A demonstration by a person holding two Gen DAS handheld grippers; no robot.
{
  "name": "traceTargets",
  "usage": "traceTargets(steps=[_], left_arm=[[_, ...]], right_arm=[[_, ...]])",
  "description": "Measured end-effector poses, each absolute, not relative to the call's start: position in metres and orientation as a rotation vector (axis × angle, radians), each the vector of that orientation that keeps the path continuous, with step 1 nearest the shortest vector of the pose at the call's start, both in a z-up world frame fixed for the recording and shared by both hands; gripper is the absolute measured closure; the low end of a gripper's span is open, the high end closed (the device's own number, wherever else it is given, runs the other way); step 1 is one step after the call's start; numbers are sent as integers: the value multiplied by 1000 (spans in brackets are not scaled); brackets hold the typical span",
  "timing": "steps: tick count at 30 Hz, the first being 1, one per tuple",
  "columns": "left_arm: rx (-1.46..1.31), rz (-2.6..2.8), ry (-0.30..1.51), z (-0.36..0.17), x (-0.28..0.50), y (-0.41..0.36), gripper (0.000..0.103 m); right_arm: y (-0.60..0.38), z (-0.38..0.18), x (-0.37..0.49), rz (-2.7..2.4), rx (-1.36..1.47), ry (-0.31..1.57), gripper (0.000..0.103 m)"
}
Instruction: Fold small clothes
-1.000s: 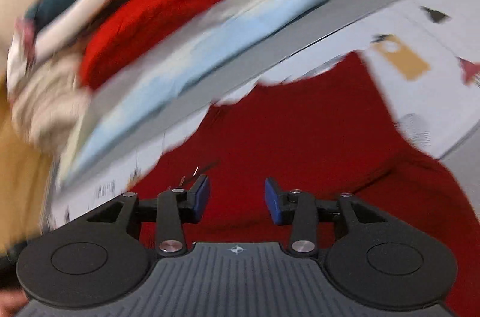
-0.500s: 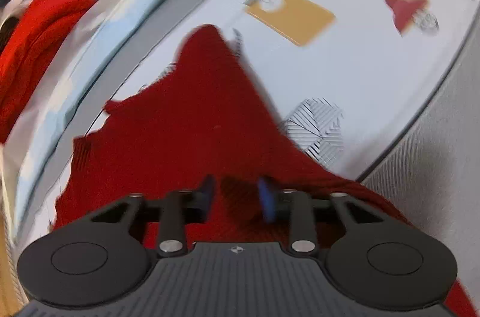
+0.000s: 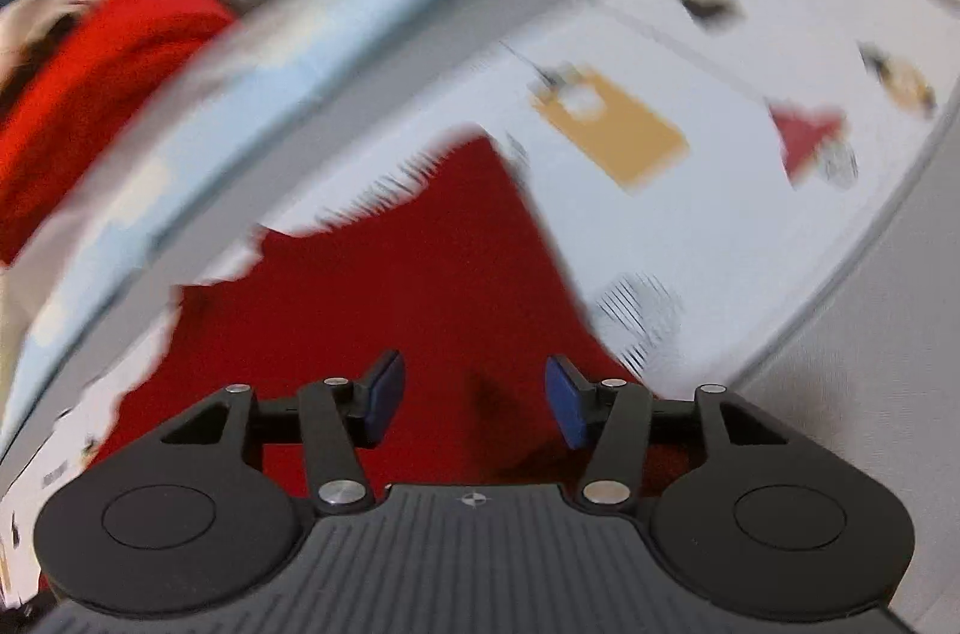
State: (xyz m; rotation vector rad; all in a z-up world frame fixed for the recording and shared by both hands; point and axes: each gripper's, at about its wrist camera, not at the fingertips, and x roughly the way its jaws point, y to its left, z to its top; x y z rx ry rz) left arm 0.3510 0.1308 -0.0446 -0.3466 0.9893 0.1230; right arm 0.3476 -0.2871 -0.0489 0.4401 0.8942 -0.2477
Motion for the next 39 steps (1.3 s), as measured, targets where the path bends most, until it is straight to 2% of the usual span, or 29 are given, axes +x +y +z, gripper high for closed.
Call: traceTargets(steps=[4,7,9,11,13,16,18,21,23,27,29,31,39], left_arm=[[-363,128,981,-40,348,133,84],[-367,128,978,-39,346,134,83],[-368,131,975,-38,345,135,82],[-366,140,973,-39,343,136,82],[-361,150,971,-40,341,137,82],[-357,176,965,-43,341,139,82],[-363,191,951,-44,342,143,82],[-364,222,920,-42,344,148,70],[-362,237,902,-40,346,149,53],[-353,245,866,-34,350,150,35],[-346,269,835,-30,350,152,22],[-344,303,816,-26,351,157,18],[-564,421,770,-20,345,225,18]], right_arm=[[-253,10,319,-181,308,767,46],[-233,43,300,-89,315,722,44],[-219,57,287,-24,299,664,32],[-206,57,277,51,246,616,29],[-198,40,275,119,186,616,30],[-194,27,286,103,191,715,35],[-195,29,291,163,239,680,37],[-194,29,297,144,179,616,36],[-198,28,301,129,172,593,35],[-205,31,305,121,206,584,29],[-202,32,306,121,189,572,26],[-201,34,303,119,166,559,24],[-203,34,297,144,127,571,23]])
